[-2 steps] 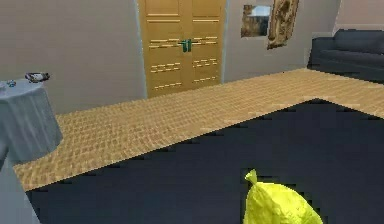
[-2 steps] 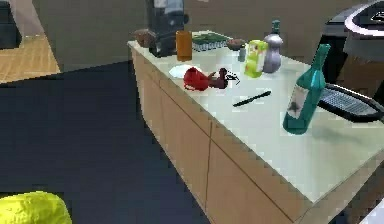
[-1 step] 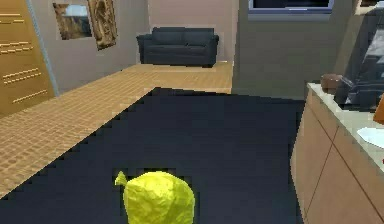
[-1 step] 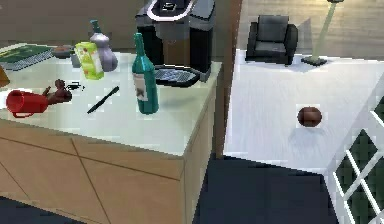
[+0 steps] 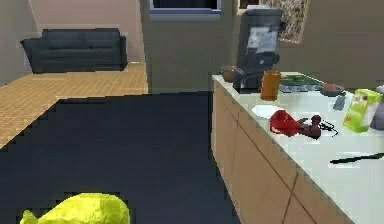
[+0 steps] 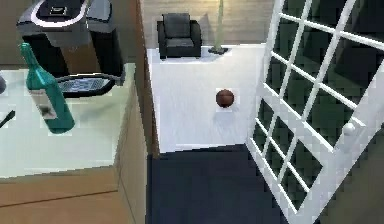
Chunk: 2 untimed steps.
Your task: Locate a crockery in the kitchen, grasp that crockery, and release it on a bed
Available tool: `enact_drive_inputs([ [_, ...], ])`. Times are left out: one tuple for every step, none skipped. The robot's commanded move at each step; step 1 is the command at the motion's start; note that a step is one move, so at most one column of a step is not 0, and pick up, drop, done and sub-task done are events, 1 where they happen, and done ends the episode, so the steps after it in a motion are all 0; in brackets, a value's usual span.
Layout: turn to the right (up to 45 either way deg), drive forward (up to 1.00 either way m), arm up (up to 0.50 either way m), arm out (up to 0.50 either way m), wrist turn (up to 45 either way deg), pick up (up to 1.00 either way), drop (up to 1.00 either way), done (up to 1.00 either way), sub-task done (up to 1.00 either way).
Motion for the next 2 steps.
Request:
enact_drive_inputs([
  [0.0, 0.95, 0.00, 0.00, 0.0, 0.00, 0.00, 0.00, 0.00],
  [-45.0, 0.00, 0.00, 0.00, 0.0, 0.00, 0.00, 0.00, 0.00],
])
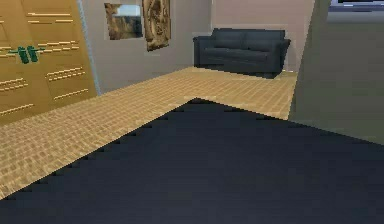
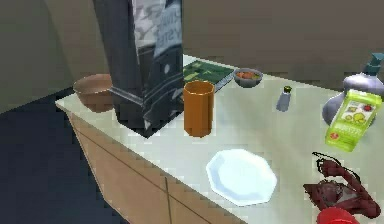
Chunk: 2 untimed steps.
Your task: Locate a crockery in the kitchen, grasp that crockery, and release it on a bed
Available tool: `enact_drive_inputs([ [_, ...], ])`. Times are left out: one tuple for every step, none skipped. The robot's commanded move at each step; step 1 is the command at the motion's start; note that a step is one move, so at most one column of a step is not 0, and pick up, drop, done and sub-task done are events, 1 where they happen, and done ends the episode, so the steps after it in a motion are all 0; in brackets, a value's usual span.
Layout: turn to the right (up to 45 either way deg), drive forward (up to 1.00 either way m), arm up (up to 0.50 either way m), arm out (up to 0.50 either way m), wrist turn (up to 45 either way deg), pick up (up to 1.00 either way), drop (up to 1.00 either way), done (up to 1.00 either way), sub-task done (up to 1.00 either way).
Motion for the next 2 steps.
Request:
enact_drive_inputs([
  [-21.0, 0.00, 0.00, 0.00, 0.0, 0.00, 0.00, 0.00, 0.00],
  [0.0, 0.00, 0.50, 0.00, 0.0, 0.00, 0.00, 0.00, 0.00],
])
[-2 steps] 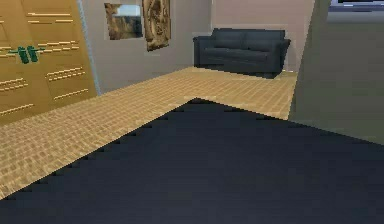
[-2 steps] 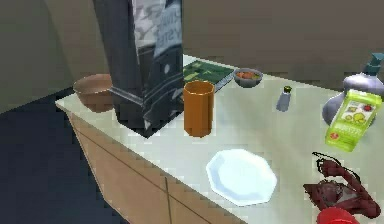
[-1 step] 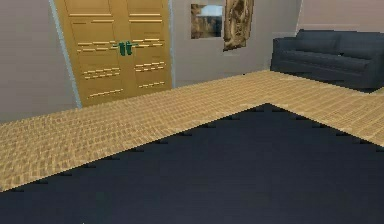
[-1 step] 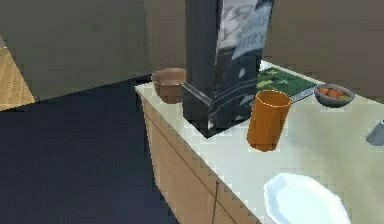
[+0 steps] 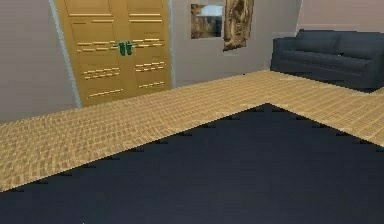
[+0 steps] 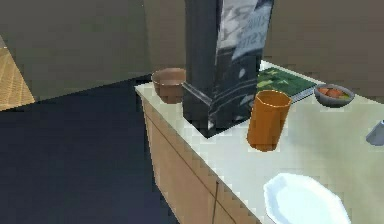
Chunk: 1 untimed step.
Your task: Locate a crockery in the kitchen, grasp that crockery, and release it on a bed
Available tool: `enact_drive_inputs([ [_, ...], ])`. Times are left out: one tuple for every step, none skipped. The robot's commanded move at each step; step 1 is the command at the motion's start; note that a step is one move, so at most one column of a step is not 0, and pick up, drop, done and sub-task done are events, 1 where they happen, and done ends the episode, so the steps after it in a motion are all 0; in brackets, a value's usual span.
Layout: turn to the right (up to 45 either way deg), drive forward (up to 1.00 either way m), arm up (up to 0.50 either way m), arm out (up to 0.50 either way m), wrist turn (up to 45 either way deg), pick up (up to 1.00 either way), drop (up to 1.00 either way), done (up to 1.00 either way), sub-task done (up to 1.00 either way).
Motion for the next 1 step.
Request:
enact_drive_inputs([
  [0.0, 0.00, 0.38, 0.00, 0.0, 0.00, 0.00, 0.00, 0.00],
])
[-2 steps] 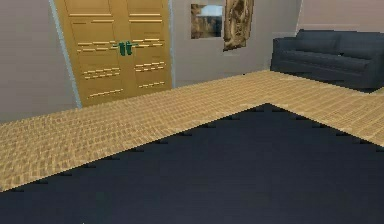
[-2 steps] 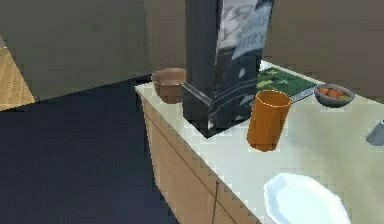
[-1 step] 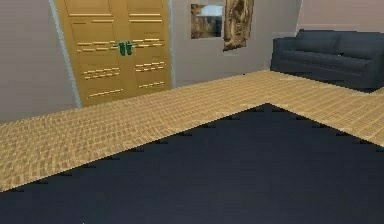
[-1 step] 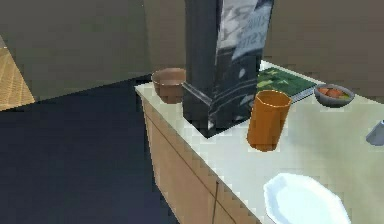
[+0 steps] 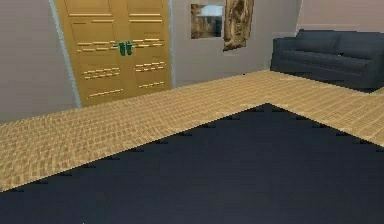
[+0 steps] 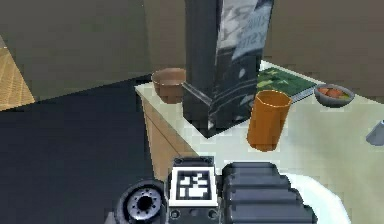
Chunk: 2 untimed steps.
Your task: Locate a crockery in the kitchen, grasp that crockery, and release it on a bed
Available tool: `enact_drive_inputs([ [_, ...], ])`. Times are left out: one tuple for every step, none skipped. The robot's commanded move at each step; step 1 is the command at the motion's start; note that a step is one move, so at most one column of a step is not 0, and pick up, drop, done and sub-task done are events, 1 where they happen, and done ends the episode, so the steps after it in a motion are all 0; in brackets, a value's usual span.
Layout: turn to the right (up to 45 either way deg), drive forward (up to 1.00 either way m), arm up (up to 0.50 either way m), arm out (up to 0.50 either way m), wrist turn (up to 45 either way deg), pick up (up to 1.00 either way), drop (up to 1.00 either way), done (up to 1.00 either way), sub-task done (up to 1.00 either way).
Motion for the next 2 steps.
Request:
enact_drive_inputs([
  [0.0, 0.00, 0.00, 0.48, 0.0, 0.00, 0.00, 0.00, 0.00],
  [0.0, 0.00, 0.00, 0.00, 45.0, 0.00, 0.00, 0.00, 0.00],
])
